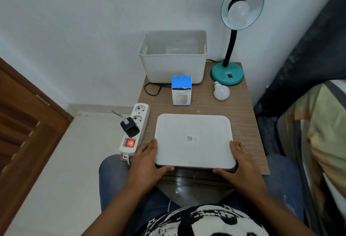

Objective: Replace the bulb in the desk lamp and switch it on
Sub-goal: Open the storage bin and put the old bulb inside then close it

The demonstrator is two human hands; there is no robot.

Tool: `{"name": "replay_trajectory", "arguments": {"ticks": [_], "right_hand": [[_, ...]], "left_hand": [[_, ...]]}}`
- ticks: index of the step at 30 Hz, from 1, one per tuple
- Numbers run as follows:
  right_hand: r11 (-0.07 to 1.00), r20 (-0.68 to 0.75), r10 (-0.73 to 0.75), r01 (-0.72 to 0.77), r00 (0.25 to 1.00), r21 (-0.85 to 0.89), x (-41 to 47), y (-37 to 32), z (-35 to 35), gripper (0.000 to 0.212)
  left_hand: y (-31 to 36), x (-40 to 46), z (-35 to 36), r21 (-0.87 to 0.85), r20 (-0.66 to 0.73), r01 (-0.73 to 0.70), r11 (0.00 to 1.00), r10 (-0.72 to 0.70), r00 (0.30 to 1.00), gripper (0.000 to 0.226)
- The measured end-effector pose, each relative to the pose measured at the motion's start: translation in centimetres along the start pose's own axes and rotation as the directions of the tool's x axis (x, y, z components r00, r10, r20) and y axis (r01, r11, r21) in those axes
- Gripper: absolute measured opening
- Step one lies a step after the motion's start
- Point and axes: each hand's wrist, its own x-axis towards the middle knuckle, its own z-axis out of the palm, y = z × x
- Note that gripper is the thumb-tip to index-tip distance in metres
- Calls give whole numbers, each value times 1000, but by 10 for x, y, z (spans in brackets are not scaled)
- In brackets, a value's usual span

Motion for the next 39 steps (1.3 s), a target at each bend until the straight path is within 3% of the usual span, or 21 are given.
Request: {"name": "replay_trajectory", "arguments": {"ticks": [9,16,22,25,28,34,39], "right_hand": [[998,-15,-27,26,1000,-51,1,8,7,108],[1000,-4,-24,24,1000,-1,3,6,5,100],[994,-86,47,-39,995,98,35,-6,-13,76],[994,-93,61,-51,994,97,58,-14,-25,73],[992,-114,97,-87,989,88,83,-23,-34,71],[997,-193,55,-44,980,62,131,-40,-46,68],[999,-242,36,-31,970,27,165,-49,-48,73]], "left_hand": [[0,1,7,140,6,-41,989,41,999,105],[3,5,6,60,9,-35,998,34,999,104],[23,27,-13,-71,-117,-105,992,96,988,91],[42,50,-38,-86,-198,-149,985,130,972,84],[57,85,-73,-205,-257,-134,969,79,963,77],[68,161,-125,-190,-375,-182,965,100,922,61],[62,217,-141,-154,-350,-103,983,43,936,89]]}}
